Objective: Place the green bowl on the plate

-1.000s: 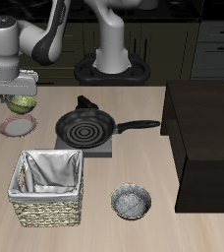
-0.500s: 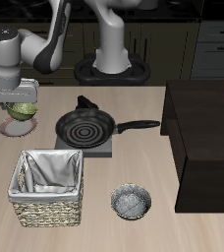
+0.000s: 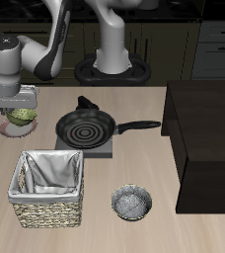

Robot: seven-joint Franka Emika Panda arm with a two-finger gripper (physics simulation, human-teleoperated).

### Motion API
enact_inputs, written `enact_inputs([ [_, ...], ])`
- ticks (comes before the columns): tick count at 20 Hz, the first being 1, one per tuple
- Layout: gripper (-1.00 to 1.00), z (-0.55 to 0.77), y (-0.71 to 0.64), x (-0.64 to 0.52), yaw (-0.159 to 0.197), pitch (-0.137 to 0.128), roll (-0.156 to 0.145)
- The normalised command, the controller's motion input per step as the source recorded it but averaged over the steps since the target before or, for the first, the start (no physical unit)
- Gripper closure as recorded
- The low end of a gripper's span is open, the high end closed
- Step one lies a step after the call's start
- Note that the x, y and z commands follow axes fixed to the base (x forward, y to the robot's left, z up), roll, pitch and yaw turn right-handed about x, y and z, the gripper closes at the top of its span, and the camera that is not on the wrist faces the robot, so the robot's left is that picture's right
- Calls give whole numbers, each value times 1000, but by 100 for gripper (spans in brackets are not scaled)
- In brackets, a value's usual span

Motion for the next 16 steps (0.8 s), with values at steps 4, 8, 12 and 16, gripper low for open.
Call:
enact_inputs([
  [4,-100,-97,32,-15,-2,28,0],
  [8,-100,-28,124,-131,10,11,41],
  [12,-100,92,150,-115,20,-23,35],
  [16,-100,233,142,-125,-21,-32,26],
])
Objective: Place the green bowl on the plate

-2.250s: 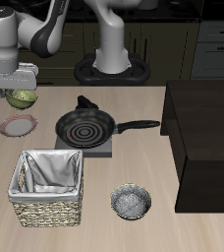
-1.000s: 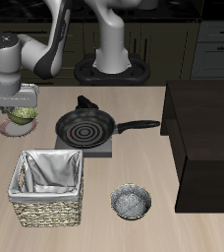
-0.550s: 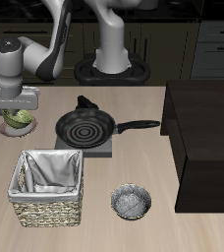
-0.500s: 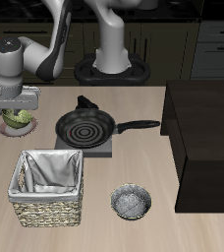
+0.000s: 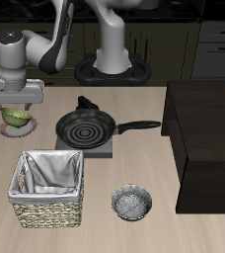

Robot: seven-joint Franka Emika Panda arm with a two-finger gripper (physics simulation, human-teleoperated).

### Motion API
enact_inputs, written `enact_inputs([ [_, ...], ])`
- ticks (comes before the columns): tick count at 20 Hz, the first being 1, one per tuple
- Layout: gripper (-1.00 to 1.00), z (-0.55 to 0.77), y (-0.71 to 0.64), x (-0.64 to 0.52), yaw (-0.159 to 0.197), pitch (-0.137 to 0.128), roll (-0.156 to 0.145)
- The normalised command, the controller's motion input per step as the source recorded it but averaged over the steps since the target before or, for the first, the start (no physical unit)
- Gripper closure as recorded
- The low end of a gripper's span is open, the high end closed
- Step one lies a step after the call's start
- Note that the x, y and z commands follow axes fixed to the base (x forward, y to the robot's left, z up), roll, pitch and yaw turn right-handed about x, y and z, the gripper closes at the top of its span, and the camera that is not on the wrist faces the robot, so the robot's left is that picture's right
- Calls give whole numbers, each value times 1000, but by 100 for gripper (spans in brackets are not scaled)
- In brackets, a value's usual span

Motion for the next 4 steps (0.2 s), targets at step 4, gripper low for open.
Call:
enact_inputs([
  [4,-100,143,179,-138,-29,-11,16],
])
